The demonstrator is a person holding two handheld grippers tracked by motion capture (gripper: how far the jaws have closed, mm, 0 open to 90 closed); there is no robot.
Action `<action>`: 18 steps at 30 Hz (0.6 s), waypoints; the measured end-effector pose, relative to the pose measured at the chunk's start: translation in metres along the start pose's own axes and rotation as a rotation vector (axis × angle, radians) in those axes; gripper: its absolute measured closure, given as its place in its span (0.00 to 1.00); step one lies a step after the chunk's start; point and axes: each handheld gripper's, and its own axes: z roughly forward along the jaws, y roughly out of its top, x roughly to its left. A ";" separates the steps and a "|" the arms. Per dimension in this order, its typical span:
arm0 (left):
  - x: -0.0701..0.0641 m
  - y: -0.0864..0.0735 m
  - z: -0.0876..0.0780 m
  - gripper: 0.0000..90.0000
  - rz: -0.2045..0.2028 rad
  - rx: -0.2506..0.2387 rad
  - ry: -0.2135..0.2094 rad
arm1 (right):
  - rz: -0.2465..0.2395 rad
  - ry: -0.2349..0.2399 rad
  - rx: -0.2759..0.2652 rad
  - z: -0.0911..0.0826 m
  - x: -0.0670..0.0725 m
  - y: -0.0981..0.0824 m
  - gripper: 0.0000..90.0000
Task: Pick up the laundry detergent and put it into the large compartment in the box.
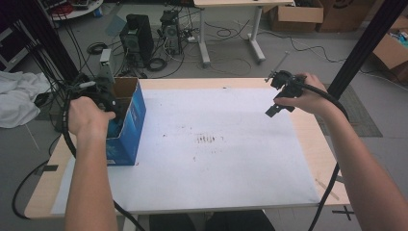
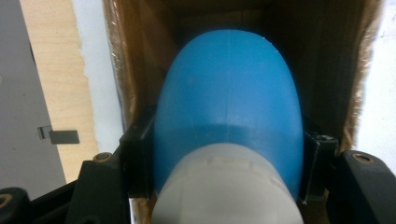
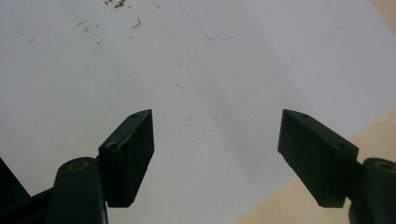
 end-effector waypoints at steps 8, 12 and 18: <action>-0.001 0.001 0.006 0.43 0.008 0.002 0.001 | 0.002 0.000 0.006 0.001 0.000 0.001 0.31; -0.002 0.001 0.009 0.43 0.008 0.008 0.003 | -0.001 0.001 0.006 0.002 0.001 0.001 0.31; -0.001 0.001 0.013 0.43 -0.001 0.005 0.002 | 0.004 0.002 0.010 0.003 0.000 0.000 0.31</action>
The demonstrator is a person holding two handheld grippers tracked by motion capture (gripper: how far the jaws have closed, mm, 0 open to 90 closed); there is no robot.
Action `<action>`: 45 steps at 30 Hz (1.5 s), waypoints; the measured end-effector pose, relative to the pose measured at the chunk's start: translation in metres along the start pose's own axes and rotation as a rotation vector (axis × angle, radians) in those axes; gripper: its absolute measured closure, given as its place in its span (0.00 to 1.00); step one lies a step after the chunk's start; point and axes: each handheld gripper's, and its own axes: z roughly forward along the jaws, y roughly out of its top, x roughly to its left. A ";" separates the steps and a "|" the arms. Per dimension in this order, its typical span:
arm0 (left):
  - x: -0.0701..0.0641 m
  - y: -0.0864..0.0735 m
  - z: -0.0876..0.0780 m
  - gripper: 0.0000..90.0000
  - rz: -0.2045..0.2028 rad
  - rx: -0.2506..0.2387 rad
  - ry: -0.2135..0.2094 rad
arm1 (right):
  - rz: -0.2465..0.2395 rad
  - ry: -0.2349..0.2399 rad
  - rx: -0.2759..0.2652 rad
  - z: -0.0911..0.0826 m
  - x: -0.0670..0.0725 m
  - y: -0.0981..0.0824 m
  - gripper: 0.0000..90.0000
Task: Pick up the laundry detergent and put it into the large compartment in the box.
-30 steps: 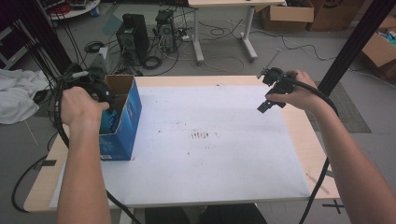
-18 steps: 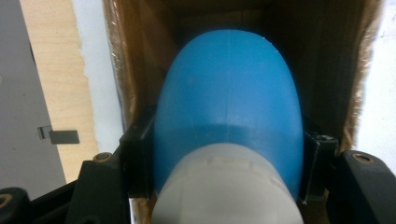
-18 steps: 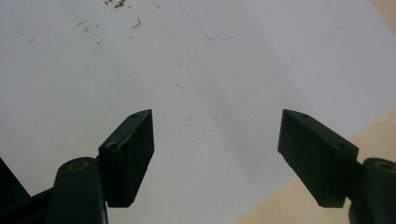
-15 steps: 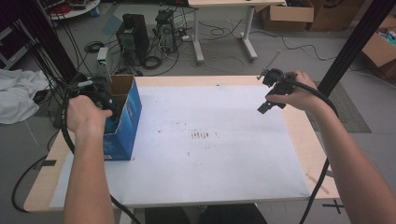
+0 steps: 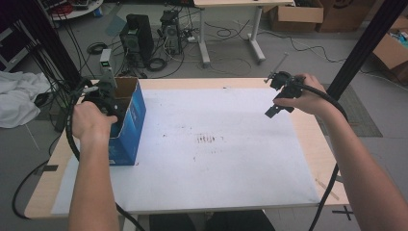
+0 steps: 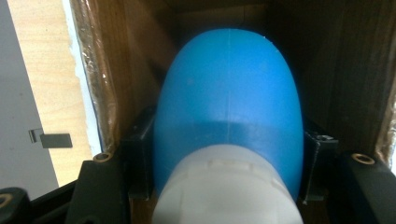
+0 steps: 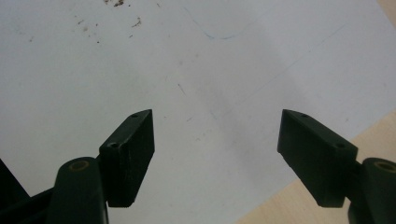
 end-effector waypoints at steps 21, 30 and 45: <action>0.001 -0.001 0.002 0.42 -0.006 -0.011 -0.004 | 0.000 0.004 -0.003 0.001 0.001 -0.002 0.31; 0.000 -0.001 0.002 0.42 -0.004 -0.017 0.002 | 0.004 0.004 -0.003 0.001 0.001 -0.003 0.31; -0.001 -0.002 0.002 0.42 -0.002 -0.018 0.005 | 0.003 0.001 -0.005 0.000 0.000 -0.005 0.31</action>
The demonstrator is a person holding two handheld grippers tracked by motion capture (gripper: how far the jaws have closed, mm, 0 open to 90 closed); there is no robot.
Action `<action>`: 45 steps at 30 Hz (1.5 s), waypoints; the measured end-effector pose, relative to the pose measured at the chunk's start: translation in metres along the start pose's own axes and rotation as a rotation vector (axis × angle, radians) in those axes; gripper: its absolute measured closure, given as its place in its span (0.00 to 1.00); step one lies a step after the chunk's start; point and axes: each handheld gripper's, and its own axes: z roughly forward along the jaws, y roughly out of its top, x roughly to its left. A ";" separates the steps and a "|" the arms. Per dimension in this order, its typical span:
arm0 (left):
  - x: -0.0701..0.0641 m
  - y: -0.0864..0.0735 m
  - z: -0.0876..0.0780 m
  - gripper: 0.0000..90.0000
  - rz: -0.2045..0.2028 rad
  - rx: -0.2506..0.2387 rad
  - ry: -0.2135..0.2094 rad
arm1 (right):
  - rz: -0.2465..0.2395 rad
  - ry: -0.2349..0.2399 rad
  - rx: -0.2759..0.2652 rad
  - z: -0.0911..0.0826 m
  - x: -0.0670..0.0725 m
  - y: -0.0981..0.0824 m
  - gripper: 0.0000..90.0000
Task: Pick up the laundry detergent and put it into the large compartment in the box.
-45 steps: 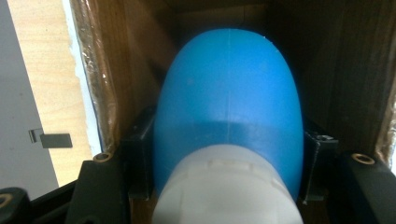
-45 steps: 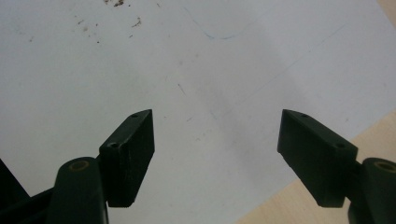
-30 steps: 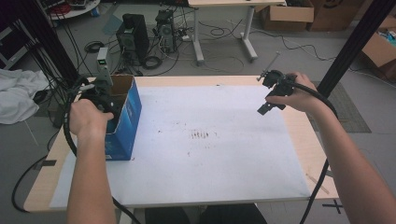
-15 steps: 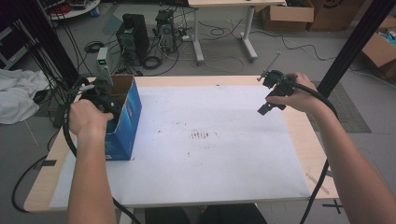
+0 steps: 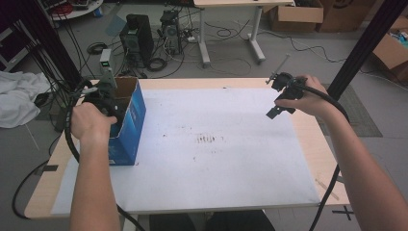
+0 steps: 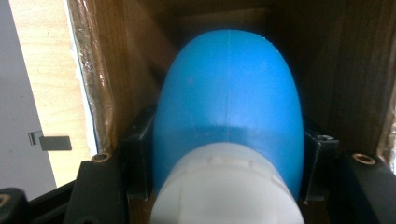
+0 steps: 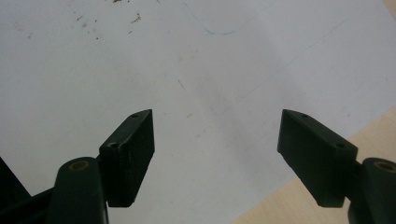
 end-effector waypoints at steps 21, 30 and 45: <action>-0.003 0.000 0.001 0.32 0.019 -0.004 -0.002 | -0.004 -0.006 0.007 -0.002 0.003 -0.001 0.31; -0.001 -0.001 -0.003 0.31 0.017 -0.010 -0.021 | 0.001 -0.007 0.007 -0.003 0.003 -0.002 0.31; 0.002 -0.004 -0.018 0.25 0.001 0.007 -0.027 | 0.002 -0.006 0.001 -0.005 0.003 -0.002 0.31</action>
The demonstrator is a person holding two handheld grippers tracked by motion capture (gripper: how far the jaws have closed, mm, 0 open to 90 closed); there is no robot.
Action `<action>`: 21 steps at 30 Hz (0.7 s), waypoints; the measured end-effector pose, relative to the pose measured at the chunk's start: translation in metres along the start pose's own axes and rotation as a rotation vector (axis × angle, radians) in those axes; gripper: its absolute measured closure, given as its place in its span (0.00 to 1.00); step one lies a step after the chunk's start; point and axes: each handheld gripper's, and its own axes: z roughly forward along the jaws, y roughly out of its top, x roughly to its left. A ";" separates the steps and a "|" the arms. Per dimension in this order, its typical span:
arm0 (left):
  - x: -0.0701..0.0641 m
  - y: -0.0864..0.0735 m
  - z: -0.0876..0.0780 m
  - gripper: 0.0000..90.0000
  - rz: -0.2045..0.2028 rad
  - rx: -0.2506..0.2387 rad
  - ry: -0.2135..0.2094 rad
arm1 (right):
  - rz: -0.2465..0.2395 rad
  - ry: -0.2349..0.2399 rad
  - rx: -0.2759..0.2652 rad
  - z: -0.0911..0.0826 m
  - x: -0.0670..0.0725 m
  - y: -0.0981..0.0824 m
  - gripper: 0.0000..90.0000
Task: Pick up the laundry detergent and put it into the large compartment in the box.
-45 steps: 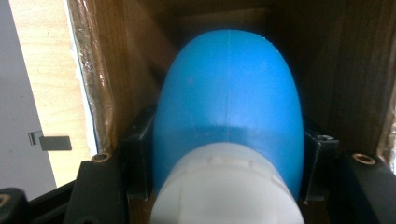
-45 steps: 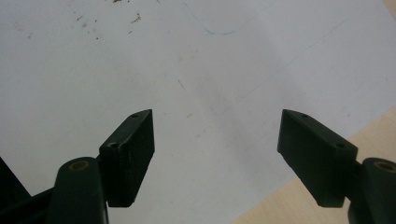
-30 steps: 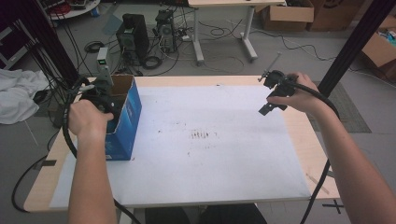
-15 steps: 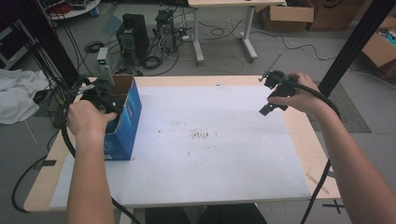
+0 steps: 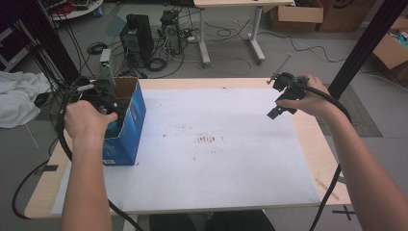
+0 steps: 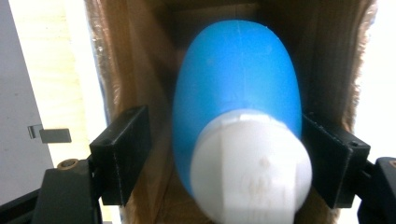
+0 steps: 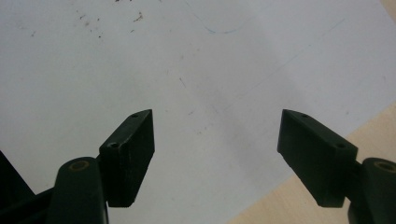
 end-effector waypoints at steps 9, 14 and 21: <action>0.002 -0.002 -0.016 0.18 0.008 0.020 -0.019 | -0.008 -0.001 -0.005 -0.002 0.002 0.001 0.31; -0.002 -0.004 -0.028 0.19 0.035 -0.023 -0.026 | -0.008 -0.002 -0.008 -0.003 0.003 0.001 0.31; -0.012 -0.006 -0.042 0.18 0.083 -0.042 -0.013 | -0.011 -0.004 -0.005 -0.005 0.005 0.003 0.31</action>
